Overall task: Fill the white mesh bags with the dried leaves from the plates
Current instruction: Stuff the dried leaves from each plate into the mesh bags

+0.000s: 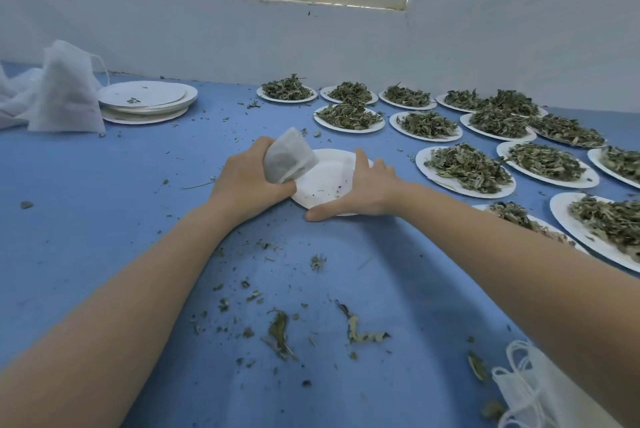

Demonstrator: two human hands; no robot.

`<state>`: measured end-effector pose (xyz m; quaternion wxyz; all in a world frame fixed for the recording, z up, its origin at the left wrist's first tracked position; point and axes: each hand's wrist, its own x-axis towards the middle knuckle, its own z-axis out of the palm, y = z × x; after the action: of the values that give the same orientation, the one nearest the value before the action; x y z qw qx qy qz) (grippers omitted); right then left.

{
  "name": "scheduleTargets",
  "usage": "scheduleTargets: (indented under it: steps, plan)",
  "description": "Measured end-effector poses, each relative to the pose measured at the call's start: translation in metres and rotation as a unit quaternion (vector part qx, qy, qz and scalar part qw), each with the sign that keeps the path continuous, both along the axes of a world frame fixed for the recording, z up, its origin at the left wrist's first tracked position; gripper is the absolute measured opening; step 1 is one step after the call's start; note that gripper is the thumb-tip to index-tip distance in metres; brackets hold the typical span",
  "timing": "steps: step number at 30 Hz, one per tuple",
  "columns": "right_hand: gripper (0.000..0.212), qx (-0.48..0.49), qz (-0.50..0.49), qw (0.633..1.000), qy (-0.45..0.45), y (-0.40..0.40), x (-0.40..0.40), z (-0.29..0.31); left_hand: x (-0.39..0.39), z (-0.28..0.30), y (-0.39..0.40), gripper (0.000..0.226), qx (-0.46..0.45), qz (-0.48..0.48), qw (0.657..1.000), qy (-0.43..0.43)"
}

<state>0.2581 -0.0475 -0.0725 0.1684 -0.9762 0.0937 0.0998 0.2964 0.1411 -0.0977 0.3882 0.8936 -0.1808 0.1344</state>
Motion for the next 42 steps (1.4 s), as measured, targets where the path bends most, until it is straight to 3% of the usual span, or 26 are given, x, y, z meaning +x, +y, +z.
scheduleTargets:
  steps: [5, 11, 19, 23, 27, 37, 42]
  plan:
    - [0.15, 0.04, -0.014, 0.998, -0.042, 0.006, 0.0, 0.001, -0.006, 0.009, 0.002, 0.047, 0.003, 0.035, 0.999, 0.015]
    - [0.143, 0.079, 0.018, 0.986, -0.144, 0.047, 0.01, 0.02, -0.009, 0.036, 0.046, 0.044, -0.073, 0.129, 0.988, 0.036]
    - [0.135, 0.103, 0.098, 0.979, -0.15, 0.144, 0.071, 0.05, 0.019, 0.069, 0.136, 0.053, -0.147, 0.19, 0.968, 0.075]
    - [0.132, 0.094, 0.11, 0.979, -0.144, 0.185, 0.122, 0.051, 0.057, 0.07, 0.173, 0.049, -0.119, 0.242, 0.958, 0.099]
    - [0.131, 0.094, 0.111, 0.981, -0.127, 0.214, 0.181, 0.048, 0.108, 0.061, 0.2, 0.07, -0.102, 0.272, 0.951, 0.107]
    - [0.132, 0.08, 0.108, 0.986, -0.095, 0.279, 0.288, 0.015, 0.2, 0.021, 0.242, 0.054, -0.009, 0.317, 0.947, 0.051]
    - [0.112, 0.047, 0.132, 0.978, -0.156, 0.283, 0.301, 0.01, 0.216, 0.026, 0.249, 0.069, 0.023, 0.369, 0.926, 0.072]
